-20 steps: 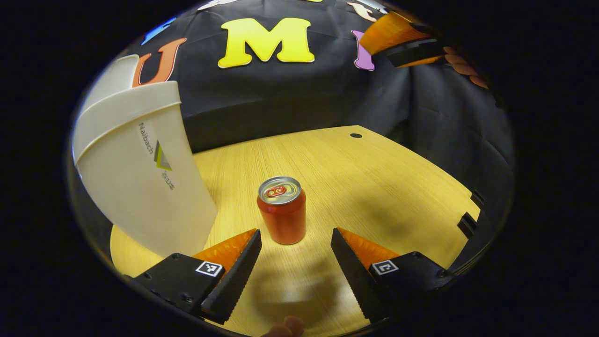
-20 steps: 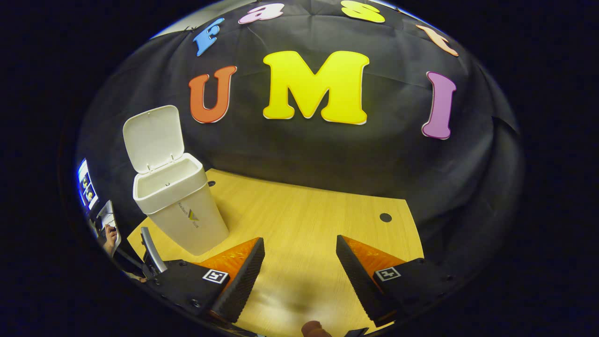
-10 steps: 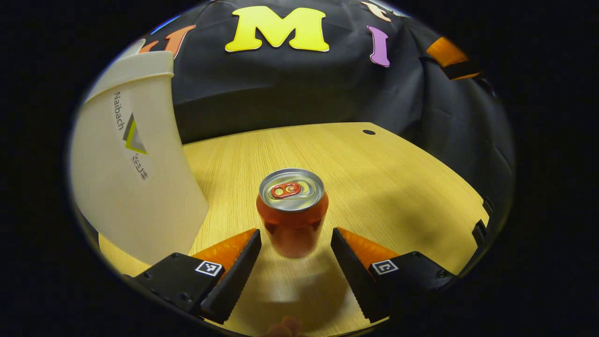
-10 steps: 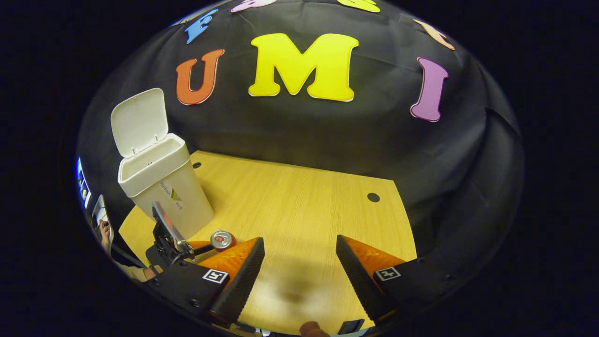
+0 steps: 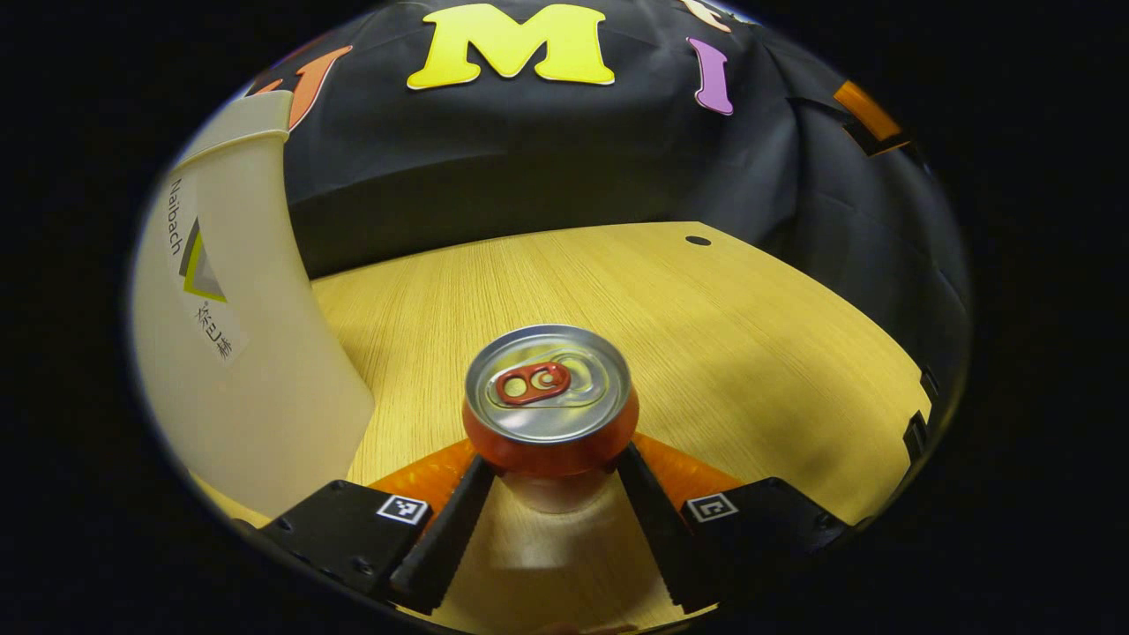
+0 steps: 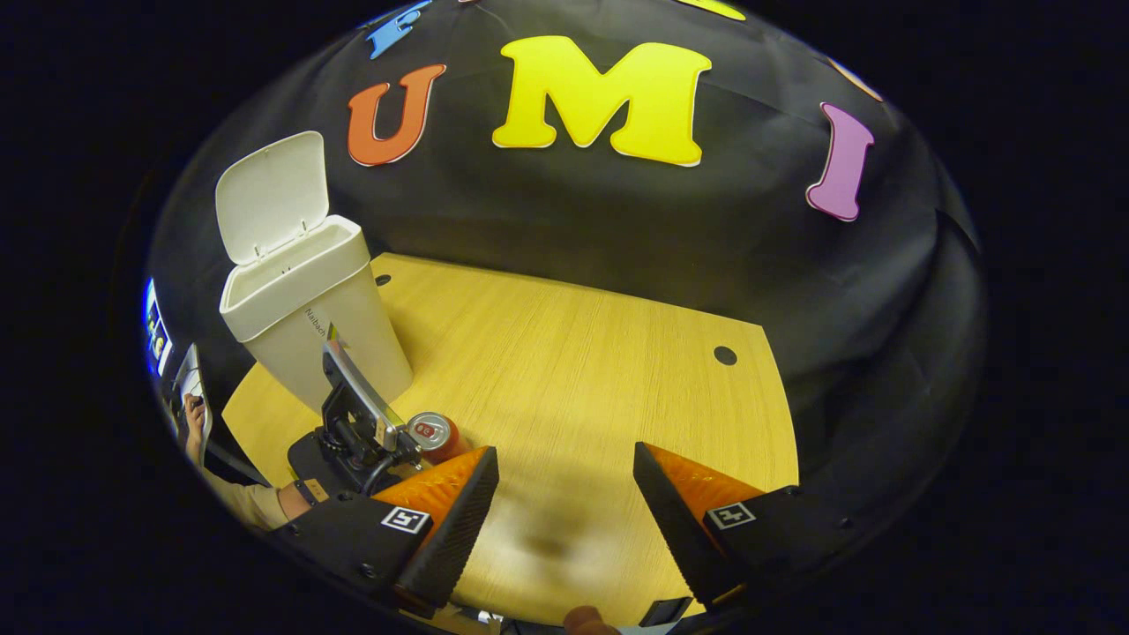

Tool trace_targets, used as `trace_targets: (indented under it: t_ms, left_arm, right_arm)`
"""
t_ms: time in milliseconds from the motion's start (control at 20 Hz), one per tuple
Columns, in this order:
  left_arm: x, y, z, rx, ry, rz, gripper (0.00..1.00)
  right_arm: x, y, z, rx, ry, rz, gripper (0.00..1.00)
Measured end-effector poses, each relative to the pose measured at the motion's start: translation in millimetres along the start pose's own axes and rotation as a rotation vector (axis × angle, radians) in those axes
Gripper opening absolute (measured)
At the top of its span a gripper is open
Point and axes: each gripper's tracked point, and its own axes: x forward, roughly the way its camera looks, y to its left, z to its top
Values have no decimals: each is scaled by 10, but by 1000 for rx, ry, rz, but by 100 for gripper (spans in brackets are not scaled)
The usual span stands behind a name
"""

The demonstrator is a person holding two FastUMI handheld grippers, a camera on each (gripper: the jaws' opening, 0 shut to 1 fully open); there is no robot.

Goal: Press the lid of the desktop garbage bin to open it, pick up the crumpled paper on the desktop and throw it into the bin, then pick up the pop can on the desktop and drop it into the bin, and finally close the garbage bin lid.

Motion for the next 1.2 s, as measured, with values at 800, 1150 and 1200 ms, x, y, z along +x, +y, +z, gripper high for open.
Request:
trace_targets:
  t_ms: [800, 1150, 1200]
  left_arm:
    - [-1001, 97, 966, -81, -76, 104, 87]
    - [-1609, 369, 1441, -141, -21, 178, 87]
    - [-1688, 451, 1526, -147, -19, 199, 87]
  right_arm:
    - [249, -457, -550, 74, 60, 36, 98]
    - [409, -357, -691, 77, 87, 92, 94]
    - [434, -321, -670, 77, 86, 101, 98]
